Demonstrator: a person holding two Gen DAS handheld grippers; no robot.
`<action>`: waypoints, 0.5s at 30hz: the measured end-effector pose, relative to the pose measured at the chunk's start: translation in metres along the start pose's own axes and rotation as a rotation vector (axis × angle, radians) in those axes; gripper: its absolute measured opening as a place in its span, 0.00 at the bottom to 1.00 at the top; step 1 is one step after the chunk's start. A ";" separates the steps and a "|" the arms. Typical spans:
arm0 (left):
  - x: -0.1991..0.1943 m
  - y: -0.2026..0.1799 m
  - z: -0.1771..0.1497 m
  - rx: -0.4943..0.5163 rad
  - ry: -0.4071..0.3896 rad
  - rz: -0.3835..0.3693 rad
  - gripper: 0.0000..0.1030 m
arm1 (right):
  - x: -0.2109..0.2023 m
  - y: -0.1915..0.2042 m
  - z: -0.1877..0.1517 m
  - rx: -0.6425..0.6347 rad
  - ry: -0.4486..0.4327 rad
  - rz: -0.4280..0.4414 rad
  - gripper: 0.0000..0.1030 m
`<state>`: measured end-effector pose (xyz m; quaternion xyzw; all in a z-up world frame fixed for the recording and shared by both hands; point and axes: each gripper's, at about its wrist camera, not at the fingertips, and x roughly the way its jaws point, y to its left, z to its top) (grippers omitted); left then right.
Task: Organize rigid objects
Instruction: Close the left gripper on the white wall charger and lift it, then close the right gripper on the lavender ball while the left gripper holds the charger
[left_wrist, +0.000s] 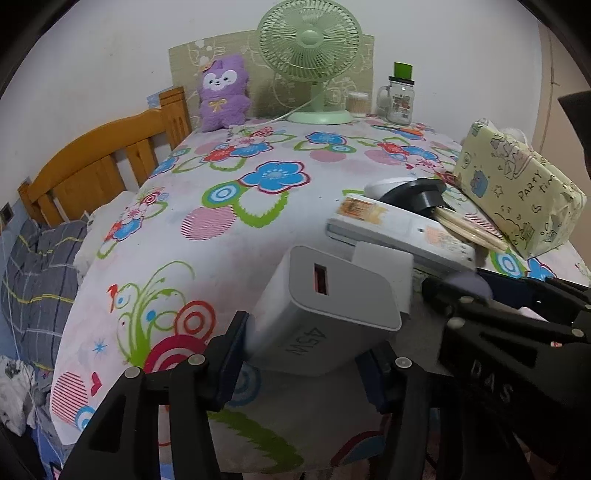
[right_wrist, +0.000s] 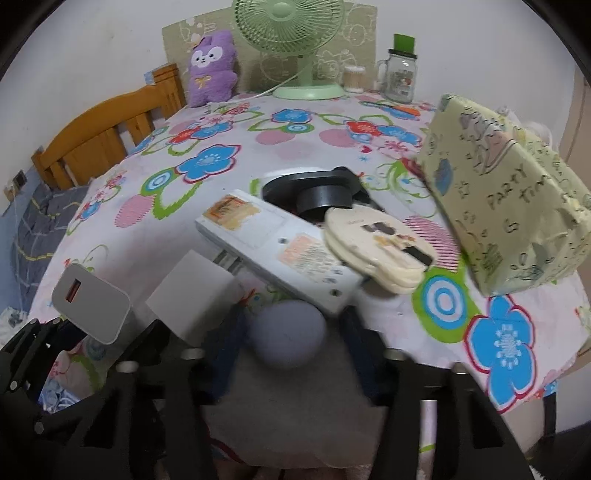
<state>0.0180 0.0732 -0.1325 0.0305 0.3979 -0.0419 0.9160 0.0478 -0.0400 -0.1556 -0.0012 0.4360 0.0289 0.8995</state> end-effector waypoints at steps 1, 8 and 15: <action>0.000 0.000 0.000 -0.001 0.002 -0.005 0.54 | 0.000 -0.002 0.000 0.001 0.002 0.004 0.42; -0.003 -0.002 0.002 -0.009 -0.004 -0.011 0.54 | -0.006 -0.007 -0.001 0.013 -0.011 0.032 0.34; -0.007 -0.010 0.002 -0.001 -0.006 0.001 0.54 | -0.012 -0.014 -0.002 0.028 -0.023 0.061 0.29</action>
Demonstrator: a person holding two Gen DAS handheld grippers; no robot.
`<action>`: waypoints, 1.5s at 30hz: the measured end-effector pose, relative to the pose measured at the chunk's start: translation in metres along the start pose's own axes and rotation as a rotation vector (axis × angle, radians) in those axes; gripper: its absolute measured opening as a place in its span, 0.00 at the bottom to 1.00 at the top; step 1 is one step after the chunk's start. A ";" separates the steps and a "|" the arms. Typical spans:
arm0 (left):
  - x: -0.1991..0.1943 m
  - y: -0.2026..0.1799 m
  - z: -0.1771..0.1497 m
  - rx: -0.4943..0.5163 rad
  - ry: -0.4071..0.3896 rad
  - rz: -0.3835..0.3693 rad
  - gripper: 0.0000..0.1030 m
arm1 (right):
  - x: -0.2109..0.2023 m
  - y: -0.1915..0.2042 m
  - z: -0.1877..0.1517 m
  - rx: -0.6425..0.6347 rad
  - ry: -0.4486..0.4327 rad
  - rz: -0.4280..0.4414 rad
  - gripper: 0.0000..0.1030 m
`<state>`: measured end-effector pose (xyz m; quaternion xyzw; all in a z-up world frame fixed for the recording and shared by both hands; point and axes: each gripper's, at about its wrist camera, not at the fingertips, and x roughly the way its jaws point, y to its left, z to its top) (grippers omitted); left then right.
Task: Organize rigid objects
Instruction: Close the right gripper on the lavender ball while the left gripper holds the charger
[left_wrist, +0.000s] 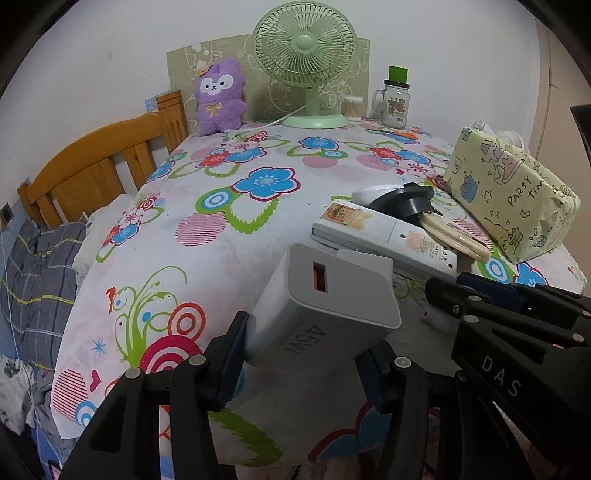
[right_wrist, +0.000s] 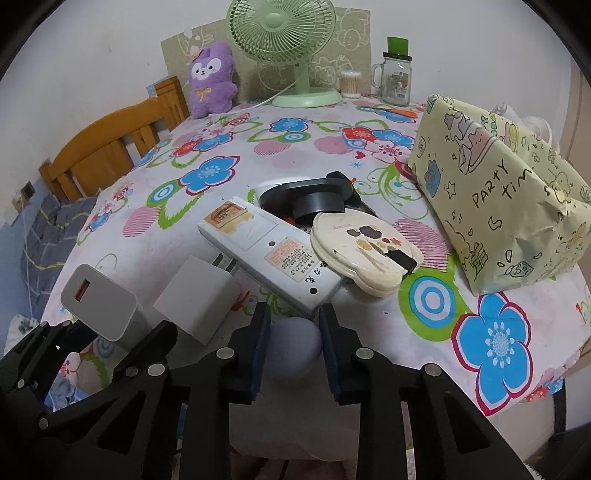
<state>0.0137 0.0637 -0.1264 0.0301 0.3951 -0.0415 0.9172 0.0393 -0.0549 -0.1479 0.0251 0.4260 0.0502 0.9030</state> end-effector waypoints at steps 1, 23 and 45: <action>-0.001 -0.001 0.000 0.001 -0.001 0.001 0.54 | 0.000 0.000 0.000 0.000 0.001 0.002 0.29; -0.011 -0.005 -0.013 0.007 -0.006 -0.035 0.54 | -0.005 0.009 -0.013 -0.038 -0.011 -0.034 0.30; -0.012 -0.004 -0.022 -0.004 0.008 -0.023 0.54 | -0.010 0.002 -0.019 -0.036 0.024 -0.025 0.58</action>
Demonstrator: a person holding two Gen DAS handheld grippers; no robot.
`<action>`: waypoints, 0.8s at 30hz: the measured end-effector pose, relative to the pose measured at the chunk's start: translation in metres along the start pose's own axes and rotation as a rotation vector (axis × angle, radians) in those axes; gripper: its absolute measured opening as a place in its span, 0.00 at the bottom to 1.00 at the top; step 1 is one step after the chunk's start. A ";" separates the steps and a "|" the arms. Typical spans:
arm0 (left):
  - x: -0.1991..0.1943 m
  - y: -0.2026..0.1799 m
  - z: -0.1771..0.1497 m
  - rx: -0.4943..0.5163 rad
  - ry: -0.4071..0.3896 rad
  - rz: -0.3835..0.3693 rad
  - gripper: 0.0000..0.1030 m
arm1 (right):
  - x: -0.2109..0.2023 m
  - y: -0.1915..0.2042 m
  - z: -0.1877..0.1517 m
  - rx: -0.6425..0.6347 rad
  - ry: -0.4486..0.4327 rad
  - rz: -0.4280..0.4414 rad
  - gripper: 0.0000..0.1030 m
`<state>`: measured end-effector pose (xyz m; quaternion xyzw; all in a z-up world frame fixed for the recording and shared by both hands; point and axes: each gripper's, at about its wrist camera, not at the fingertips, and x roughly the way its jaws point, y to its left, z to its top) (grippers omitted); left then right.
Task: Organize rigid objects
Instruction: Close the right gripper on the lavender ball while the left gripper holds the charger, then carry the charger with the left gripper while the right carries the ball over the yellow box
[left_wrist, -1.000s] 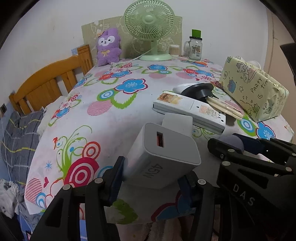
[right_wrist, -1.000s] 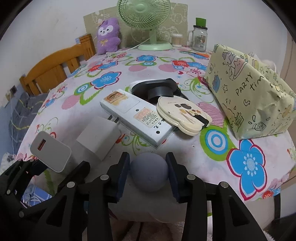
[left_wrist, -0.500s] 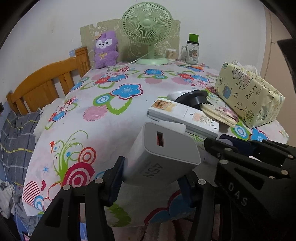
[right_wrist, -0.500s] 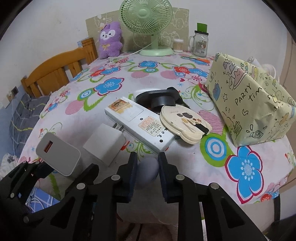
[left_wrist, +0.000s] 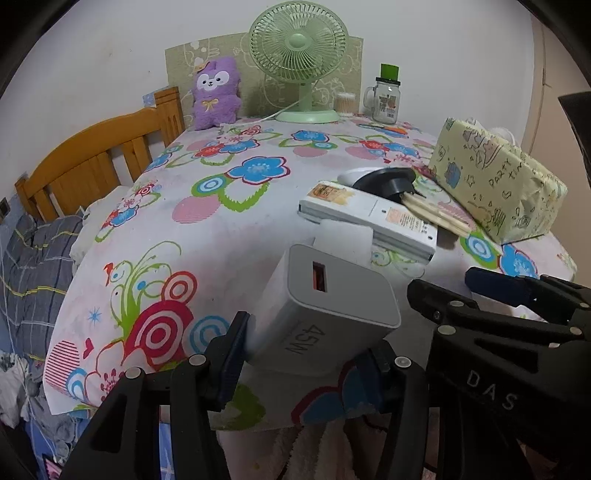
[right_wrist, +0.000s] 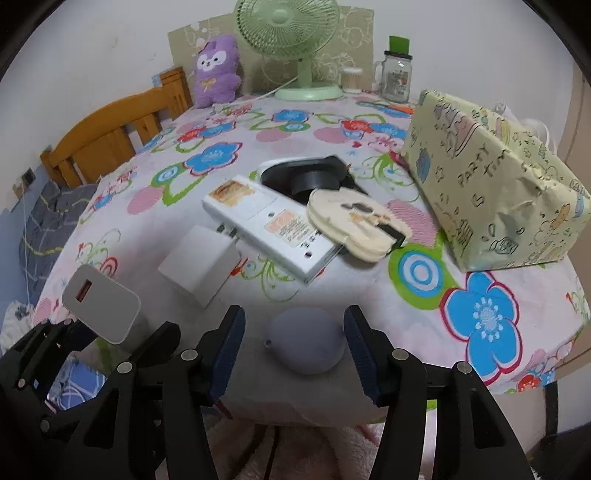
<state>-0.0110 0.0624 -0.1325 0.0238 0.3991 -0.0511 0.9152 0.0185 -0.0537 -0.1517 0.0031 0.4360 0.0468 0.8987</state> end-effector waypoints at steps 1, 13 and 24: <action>0.000 0.000 -0.001 0.003 0.002 0.001 0.54 | 0.001 0.000 -0.001 -0.001 0.008 -0.001 0.58; 0.001 -0.005 -0.003 0.025 -0.004 0.002 0.54 | 0.005 0.002 -0.004 -0.008 0.002 -0.053 0.48; -0.008 -0.007 0.023 0.007 -0.040 -0.011 0.54 | -0.009 0.000 0.018 -0.003 -0.043 -0.048 0.48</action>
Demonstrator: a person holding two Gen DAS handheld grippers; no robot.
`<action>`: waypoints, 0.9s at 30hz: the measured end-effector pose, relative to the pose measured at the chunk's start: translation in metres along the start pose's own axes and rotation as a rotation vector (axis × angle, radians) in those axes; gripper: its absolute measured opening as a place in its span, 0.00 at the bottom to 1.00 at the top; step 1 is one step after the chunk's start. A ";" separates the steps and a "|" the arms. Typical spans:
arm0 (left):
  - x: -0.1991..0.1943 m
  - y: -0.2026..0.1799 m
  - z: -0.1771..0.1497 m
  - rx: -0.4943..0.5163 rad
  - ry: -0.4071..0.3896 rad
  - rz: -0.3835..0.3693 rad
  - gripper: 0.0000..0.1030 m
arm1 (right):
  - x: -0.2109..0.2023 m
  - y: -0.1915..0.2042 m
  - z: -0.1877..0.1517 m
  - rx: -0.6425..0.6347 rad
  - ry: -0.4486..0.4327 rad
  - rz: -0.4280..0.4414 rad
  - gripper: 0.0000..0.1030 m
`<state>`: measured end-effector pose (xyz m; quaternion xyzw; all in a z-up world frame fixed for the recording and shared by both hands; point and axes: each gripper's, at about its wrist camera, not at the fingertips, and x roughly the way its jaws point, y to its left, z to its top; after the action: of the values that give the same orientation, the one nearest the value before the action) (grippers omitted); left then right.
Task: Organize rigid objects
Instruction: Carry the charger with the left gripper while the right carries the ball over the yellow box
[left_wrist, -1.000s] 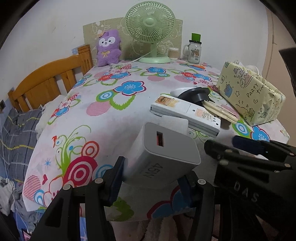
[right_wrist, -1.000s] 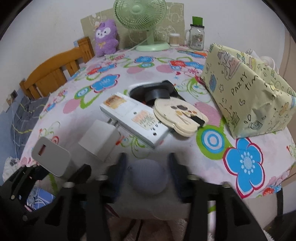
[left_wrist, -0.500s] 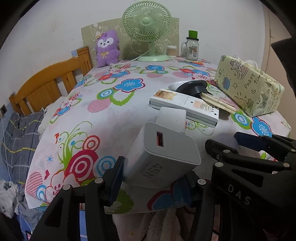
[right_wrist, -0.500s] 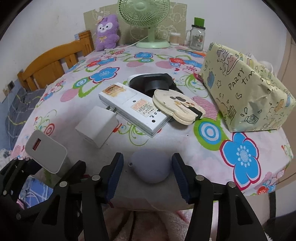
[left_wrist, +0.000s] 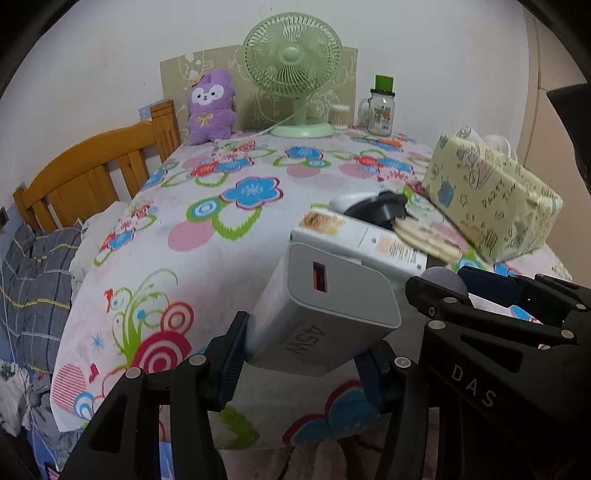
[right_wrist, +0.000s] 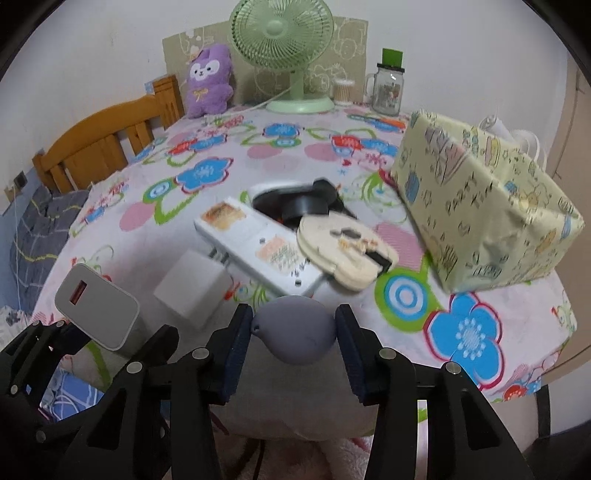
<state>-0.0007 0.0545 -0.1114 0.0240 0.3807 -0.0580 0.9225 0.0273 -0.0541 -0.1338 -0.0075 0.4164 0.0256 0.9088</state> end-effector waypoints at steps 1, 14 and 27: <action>-0.001 0.000 0.003 -0.002 -0.003 0.001 0.54 | -0.002 0.000 0.003 -0.003 -0.007 -0.003 0.48; -0.010 -0.013 0.039 -0.008 -0.037 0.007 0.54 | -0.021 -0.016 0.035 -0.001 -0.071 -0.001 0.48; -0.016 -0.048 0.076 0.005 -0.082 0.003 0.54 | -0.039 -0.057 0.067 0.020 -0.136 0.008 0.48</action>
<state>0.0355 0.0017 -0.0458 0.0244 0.3426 -0.0583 0.9374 0.0554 -0.1098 -0.0606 0.0049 0.3541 0.0258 0.9348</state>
